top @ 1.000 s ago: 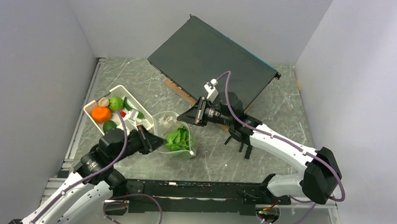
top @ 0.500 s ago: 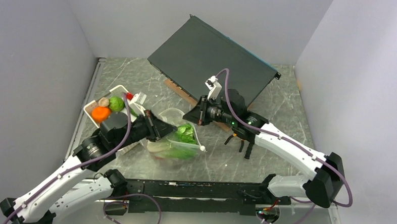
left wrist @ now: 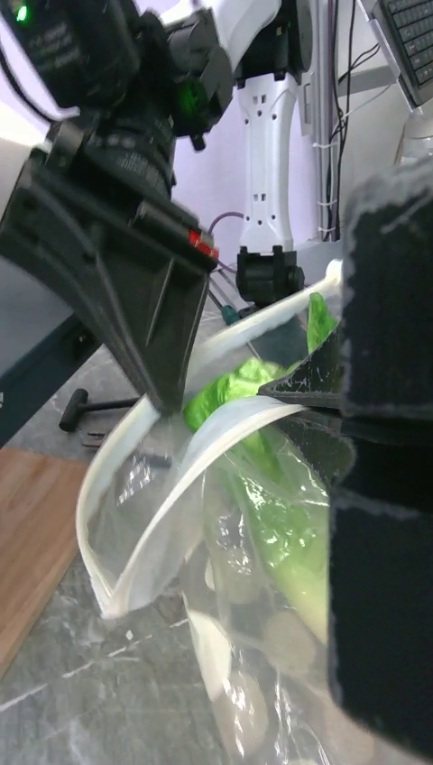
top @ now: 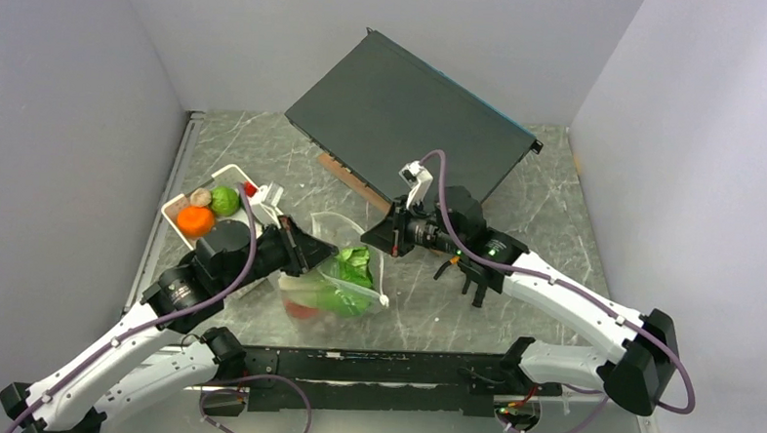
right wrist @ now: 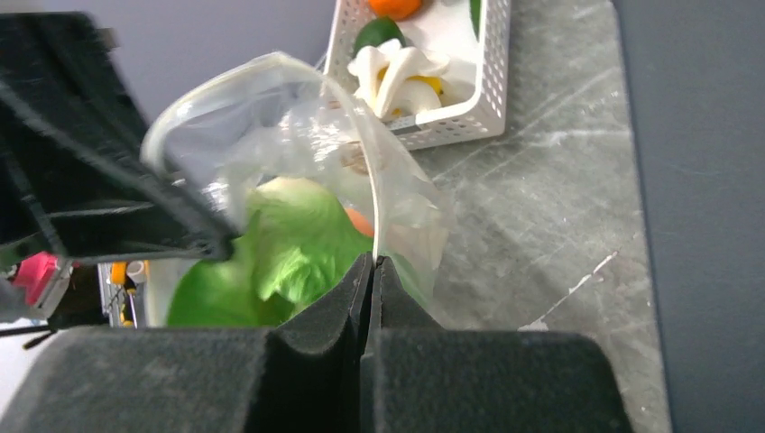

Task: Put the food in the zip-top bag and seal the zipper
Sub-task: Adjust the zipper food storage bag at the center of the board.

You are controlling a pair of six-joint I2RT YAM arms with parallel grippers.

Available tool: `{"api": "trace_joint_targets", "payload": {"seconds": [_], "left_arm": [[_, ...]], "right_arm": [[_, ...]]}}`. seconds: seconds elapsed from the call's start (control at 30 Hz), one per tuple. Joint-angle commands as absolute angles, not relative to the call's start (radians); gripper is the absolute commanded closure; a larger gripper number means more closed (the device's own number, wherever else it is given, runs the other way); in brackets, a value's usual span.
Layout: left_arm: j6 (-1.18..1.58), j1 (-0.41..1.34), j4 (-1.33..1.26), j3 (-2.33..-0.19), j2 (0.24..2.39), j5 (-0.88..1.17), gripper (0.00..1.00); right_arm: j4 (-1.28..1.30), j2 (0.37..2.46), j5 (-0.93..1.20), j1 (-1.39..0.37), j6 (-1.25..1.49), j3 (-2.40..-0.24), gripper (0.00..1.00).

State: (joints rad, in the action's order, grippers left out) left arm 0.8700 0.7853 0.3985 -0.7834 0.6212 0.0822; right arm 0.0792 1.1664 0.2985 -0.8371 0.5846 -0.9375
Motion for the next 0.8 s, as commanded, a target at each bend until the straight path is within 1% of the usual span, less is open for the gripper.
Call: {"api": "trace_joint_targets", "payload": {"seconds": [0.0,0.1,0.27,0.3,0.37,0.4,0.47,0.57,0.6,0.67,0.7,0.77], "left_arm": [[0.931,0.789,0.456,-0.758,0.654,0.008,1.00],[1.006,0.789,0.446,-0.648,0.628,0.003,1.00],[1.075,0.788,0.390,-0.487,0.466,-0.012,1.00],[1.077,0.789,0.376,-0.469,0.426,-0.030,0.99],[1.065,0.788,0.364,-0.457,0.367,-0.051,0.90],[1.056,0.788,0.370,-0.465,0.347,-0.063,0.89],[1.004,0.788,0.359,-0.500,0.341,-0.067,0.94],[0.911,0.787,0.343,-0.625,0.428,0.013,1.00],[0.883,0.789,0.354,-0.684,0.490,0.061,1.00],[0.855,0.789,0.408,-0.785,0.564,0.091,1.00],[0.858,0.790,0.423,-0.804,0.582,0.092,1.00],[0.875,0.790,0.404,-0.764,0.578,0.076,1.00]], "right_arm": [[-0.067,1.066,0.336,-0.865,0.509,-0.933,1.00],[-0.037,1.057,0.323,-0.865,0.514,-0.901,1.00],[-0.005,1.024,0.330,-0.877,0.488,-0.858,1.00],[0.008,1.015,0.325,-0.879,0.477,-0.862,1.00],[0.032,1.007,0.324,-0.878,0.456,-0.876,1.00],[0.041,1.009,0.324,-0.878,0.443,-0.887,1.00],[0.067,1.025,0.305,-0.878,0.415,-0.922,1.00],[0.096,1.047,0.316,-0.889,0.380,-1.000,1.00],[0.094,1.043,0.315,-0.902,0.374,-1.022,1.00],[0.084,1.032,0.310,-0.929,0.376,-1.051,1.00],[0.077,1.031,0.310,-0.942,0.382,-1.056,1.00],[0.051,1.033,0.304,-0.961,0.403,-1.034,1.00]]}}
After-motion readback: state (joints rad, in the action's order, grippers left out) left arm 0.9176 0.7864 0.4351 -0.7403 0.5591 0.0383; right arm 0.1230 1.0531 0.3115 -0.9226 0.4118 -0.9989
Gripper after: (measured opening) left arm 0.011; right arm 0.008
